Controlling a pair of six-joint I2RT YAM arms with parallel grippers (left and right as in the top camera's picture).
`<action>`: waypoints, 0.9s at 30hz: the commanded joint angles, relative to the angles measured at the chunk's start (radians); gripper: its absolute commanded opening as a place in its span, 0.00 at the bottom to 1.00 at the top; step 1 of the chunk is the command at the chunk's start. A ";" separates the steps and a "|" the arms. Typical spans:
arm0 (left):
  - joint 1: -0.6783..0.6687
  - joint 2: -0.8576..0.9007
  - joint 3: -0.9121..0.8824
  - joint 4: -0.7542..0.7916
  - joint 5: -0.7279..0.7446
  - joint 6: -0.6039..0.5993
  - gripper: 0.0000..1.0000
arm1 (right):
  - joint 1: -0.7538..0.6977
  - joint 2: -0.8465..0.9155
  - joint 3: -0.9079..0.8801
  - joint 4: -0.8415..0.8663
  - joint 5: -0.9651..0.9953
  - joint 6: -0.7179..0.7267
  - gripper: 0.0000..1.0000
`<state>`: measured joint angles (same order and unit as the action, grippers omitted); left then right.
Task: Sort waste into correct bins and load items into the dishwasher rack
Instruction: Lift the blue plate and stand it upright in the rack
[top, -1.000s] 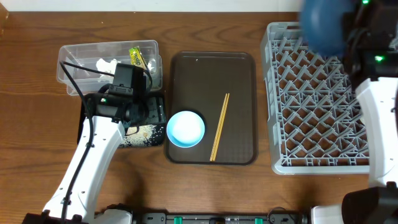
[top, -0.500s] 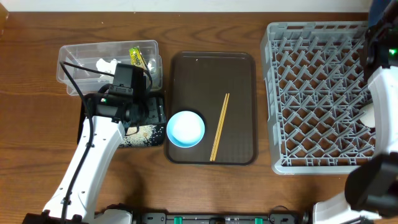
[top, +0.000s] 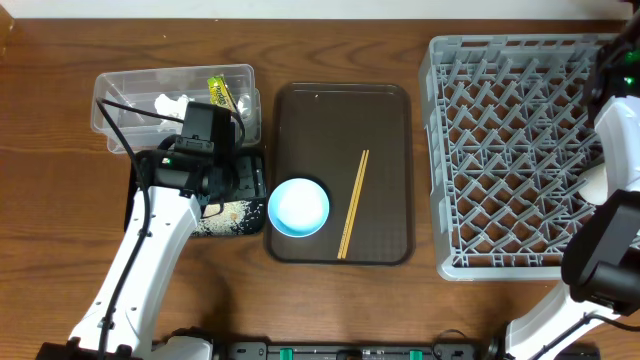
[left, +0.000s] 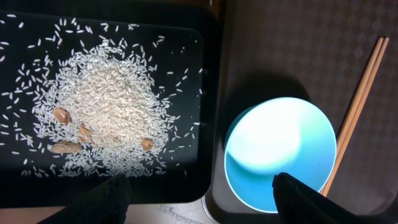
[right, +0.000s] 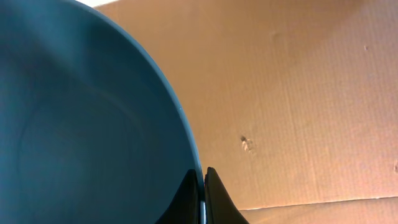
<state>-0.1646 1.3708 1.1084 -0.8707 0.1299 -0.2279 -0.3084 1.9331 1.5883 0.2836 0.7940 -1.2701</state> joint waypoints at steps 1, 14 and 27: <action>0.003 -0.005 0.002 -0.003 -0.011 0.005 0.76 | -0.027 0.028 0.010 0.011 -0.005 -0.055 0.01; 0.003 -0.005 0.002 -0.003 -0.011 0.005 0.76 | -0.046 0.066 -0.012 -0.122 -0.026 0.119 0.01; 0.003 -0.005 0.002 -0.003 -0.011 0.005 0.76 | 0.013 0.066 -0.013 -0.414 -0.005 0.510 0.59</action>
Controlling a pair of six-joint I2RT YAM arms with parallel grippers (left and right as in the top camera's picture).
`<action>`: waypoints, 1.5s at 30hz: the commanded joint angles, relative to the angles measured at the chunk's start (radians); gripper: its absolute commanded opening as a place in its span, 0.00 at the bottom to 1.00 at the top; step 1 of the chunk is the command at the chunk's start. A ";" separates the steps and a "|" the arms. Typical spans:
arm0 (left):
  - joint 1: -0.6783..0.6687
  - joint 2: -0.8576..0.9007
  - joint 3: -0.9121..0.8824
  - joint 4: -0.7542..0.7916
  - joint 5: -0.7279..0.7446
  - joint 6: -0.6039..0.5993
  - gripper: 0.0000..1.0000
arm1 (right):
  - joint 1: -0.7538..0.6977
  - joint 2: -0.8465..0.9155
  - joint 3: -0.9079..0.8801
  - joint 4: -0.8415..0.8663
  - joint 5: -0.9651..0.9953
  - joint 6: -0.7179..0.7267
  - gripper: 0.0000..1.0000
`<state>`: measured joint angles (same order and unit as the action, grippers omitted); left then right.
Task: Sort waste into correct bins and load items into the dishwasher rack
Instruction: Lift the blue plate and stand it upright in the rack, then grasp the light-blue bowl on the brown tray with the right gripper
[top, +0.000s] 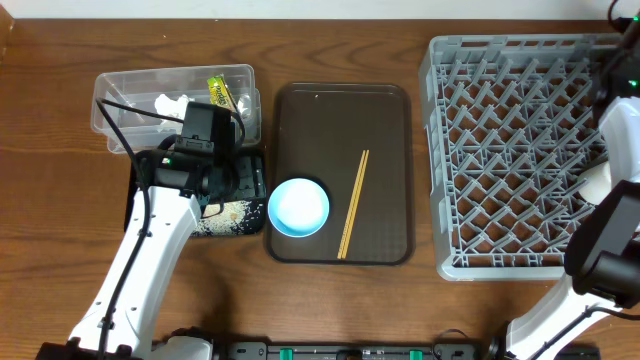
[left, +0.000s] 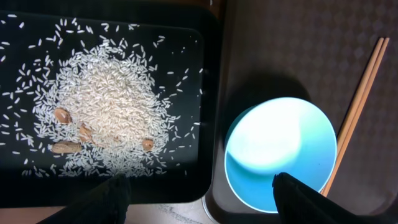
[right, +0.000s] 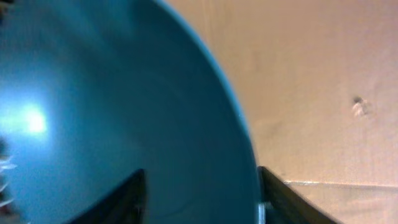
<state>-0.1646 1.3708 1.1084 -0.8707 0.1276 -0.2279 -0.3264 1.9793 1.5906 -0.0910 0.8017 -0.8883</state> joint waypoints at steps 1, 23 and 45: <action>0.003 -0.005 0.002 -0.003 -0.009 0.005 0.76 | 0.037 0.019 -0.015 -0.050 -0.007 0.142 0.61; 0.003 -0.005 0.002 -0.003 -0.009 0.005 0.76 | 0.077 -0.280 -0.014 -0.191 -0.336 0.386 0.94; 0.003 -0.005 0.002 -0.004 -0.010 0.006 0.76 | 0.475 -0.339 -0.053 -0.792 -1.150 0.827 0.83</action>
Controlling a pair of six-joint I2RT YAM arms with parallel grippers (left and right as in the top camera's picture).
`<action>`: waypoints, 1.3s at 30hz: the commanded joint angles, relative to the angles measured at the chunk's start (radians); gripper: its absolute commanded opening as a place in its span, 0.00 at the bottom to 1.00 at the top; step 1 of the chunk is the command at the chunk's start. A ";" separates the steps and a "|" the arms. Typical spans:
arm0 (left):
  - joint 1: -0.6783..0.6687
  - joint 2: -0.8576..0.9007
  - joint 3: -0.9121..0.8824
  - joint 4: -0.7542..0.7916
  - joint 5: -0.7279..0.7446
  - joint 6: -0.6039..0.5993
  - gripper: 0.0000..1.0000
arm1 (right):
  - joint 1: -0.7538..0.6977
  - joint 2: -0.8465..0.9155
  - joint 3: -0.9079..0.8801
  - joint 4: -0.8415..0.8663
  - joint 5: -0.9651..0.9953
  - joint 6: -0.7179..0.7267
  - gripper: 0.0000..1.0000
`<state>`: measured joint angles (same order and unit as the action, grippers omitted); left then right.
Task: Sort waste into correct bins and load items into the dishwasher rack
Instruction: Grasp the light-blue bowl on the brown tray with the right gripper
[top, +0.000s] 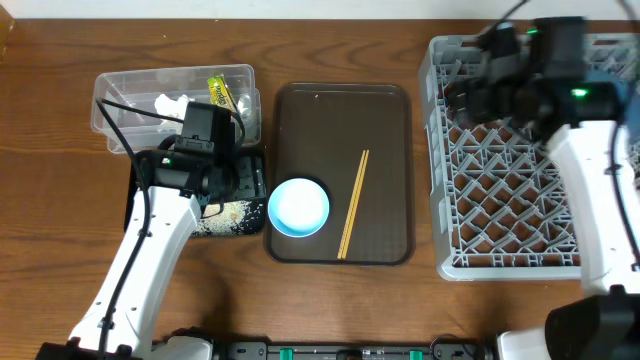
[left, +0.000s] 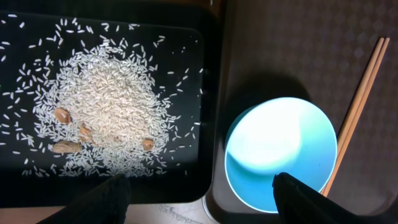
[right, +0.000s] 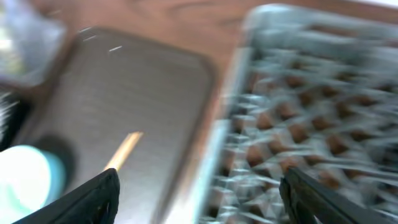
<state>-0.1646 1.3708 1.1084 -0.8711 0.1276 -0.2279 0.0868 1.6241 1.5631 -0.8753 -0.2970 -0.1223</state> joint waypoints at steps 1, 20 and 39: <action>0.003 -0.005 0.002 -0.004 -0.010 0.006 0.76 | 0.088 0.021 -0.040 -0.003 -0.051 0.079 0.83; 0.037 -0.005 0.002 -0.113 -0.225 -0.171 0.76 | 0.484 0.307 -0.131 0.080 -0.043 0.249 0.59; 0.037 -0.005 0.002 -0.113 -0.225 -0.171 0.77 | 0.562 0.440 -0.131 0.178 0.072 0.396 0.11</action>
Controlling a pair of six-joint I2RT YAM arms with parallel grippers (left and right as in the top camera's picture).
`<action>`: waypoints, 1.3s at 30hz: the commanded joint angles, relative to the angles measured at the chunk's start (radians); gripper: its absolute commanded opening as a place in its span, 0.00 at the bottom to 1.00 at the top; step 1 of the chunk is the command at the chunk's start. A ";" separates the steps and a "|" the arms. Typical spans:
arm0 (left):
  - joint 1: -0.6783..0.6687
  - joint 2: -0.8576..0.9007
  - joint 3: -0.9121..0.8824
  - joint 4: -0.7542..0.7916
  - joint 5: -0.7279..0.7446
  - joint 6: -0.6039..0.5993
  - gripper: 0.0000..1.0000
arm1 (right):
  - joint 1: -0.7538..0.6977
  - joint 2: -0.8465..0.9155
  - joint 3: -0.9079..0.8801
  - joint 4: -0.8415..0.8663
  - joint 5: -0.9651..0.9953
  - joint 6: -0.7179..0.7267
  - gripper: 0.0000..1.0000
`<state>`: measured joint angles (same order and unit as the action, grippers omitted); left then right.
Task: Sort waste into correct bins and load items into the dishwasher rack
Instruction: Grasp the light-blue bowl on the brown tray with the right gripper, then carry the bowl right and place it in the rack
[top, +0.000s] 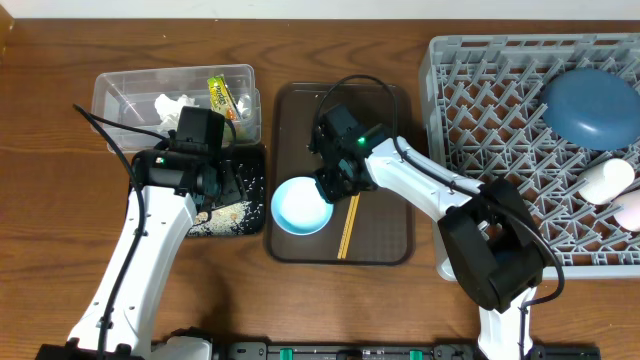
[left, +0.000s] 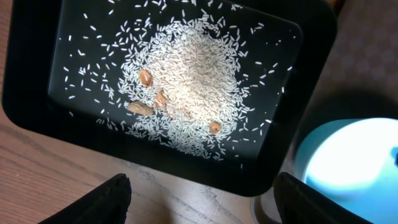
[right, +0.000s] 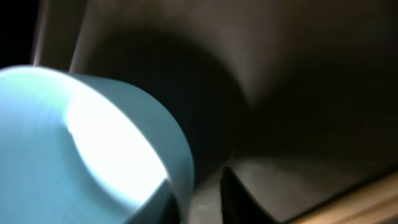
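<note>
A light blue bowl (top: 298, 207) stands on the brown tray (top: 385, 110), with a pair of chopsticks (top: 351, 212) lying to its right. My right gripper (top: 335, 186) is down at the bowl's right rim. In the right wrist view the right gripper (right: 204, 190) is open, one finger inside the bowl (right: 93, 143) and one outside, with a gap at the outer finger. My left gripper (top: 220, 185) hovers open over the black tray of rice (left: 186, 87). A dark blue bowl (top: 590, 105) lies in the dish rack (top: 500, 150).
A clear bin (top: 130, 95) at the back left holds tissue and a yellow wrapper (top: 219, 94). A white cup (top: 606, 180) and a pink item (top: 631, 209) lie at the rack's right edge. Several nuts (left: 152, 96) sit in the rice.
My right gripper has gone from above the rack's left side to the light blue bowl's rim on the brown tray. The left wrist has shifted left, so the rice tray fills its view.
First my right gripper was shut on the dark blue bowl at the far right. Then its jaws stood apart with the bowl still close. Later it was empty over the rack. Now the dark bowl lies in the rack and the gripper straddles the light blue bowl's rim.
</note>
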<state>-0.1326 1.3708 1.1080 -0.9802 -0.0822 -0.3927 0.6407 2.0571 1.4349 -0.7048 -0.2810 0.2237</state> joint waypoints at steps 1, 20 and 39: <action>0.005 -0.005 0.002 -0.003 -0.015 -0.006 0.76 | 0.006 0.007 -0.003 0.014 0.062 0.050 0.08; 0.005 -0.005 0.002 -0.002 -0.015 -0.006 0.77 | -0.297 -0.433 0.039 -0.005 0.556 -0.066 0.01; 0.005 -0.005 0.002 -0.003 -0.012 -0.006 0.76 | -0.528 -0.372 0.038 0.272 1.458 -0.227 0.01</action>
<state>-0.1326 1.3708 1.1080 -0.9798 -0.0822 -0.3927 0.1318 1.6447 1.4700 -0.4702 1.0859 0.0635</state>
